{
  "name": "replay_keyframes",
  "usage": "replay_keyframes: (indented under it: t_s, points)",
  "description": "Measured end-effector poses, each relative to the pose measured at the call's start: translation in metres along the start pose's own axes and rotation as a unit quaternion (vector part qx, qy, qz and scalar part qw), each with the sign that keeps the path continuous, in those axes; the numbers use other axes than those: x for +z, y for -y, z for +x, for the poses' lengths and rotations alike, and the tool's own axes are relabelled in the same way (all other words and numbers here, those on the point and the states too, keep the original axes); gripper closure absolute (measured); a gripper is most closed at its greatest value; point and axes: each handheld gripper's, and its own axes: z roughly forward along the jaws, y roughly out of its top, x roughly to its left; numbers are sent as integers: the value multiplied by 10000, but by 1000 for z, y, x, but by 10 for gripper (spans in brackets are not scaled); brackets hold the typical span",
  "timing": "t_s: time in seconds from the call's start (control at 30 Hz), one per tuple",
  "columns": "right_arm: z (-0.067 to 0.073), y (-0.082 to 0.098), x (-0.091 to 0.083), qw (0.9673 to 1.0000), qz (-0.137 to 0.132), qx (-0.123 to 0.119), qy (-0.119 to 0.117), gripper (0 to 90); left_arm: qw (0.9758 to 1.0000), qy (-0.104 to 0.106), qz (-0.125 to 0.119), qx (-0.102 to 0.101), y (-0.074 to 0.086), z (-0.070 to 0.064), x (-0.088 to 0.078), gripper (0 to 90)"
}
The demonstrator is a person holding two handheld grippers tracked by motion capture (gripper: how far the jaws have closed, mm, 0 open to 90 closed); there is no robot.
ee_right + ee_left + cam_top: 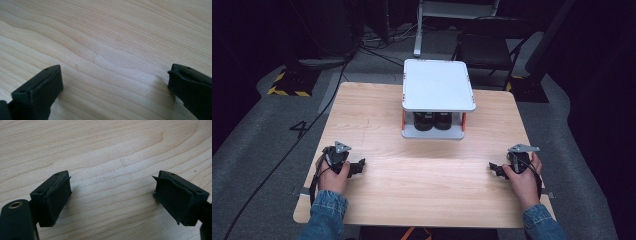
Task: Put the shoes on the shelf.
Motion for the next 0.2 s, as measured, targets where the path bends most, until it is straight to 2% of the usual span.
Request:
replay_keyframes:
  t_s: [0.2]
  points:
    - [0,-2,2,10000,-3,28,18,0,10000,-1,17,16,-1,0,1,110]
